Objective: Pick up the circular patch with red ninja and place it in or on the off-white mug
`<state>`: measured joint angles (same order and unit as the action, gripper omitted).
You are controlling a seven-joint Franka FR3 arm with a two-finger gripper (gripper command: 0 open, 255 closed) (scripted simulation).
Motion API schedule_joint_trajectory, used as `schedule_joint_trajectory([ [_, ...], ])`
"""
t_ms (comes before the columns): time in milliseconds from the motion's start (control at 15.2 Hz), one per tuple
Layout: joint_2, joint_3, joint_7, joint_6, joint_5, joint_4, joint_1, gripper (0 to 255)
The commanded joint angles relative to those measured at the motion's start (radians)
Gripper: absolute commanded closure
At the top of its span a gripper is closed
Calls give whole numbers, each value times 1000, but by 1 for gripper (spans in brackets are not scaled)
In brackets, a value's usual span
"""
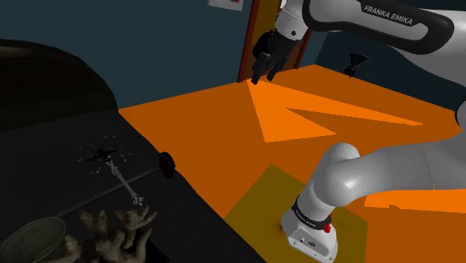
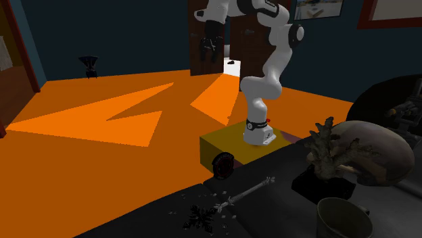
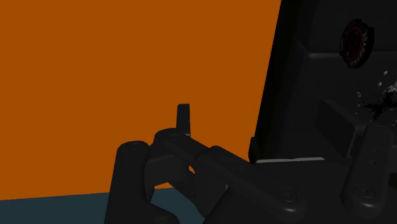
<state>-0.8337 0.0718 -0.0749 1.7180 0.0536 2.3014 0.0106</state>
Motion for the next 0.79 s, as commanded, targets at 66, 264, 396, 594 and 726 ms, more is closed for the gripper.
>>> schedule_joint_trajectory([
  [66, 11, -11, -14, 23, -9, 16, 5, 0],
  [264, 50, -46, -56, 92, -38, 57, 23, 0],
  [396, 82, -69, -82, 139, -56, 79, 35, 0],
  [594, 139, -104, -121, 211, -83, 104, 53, 0],
  [726, 182, -127, -147, 259, -100, 115, 66, 0],
])
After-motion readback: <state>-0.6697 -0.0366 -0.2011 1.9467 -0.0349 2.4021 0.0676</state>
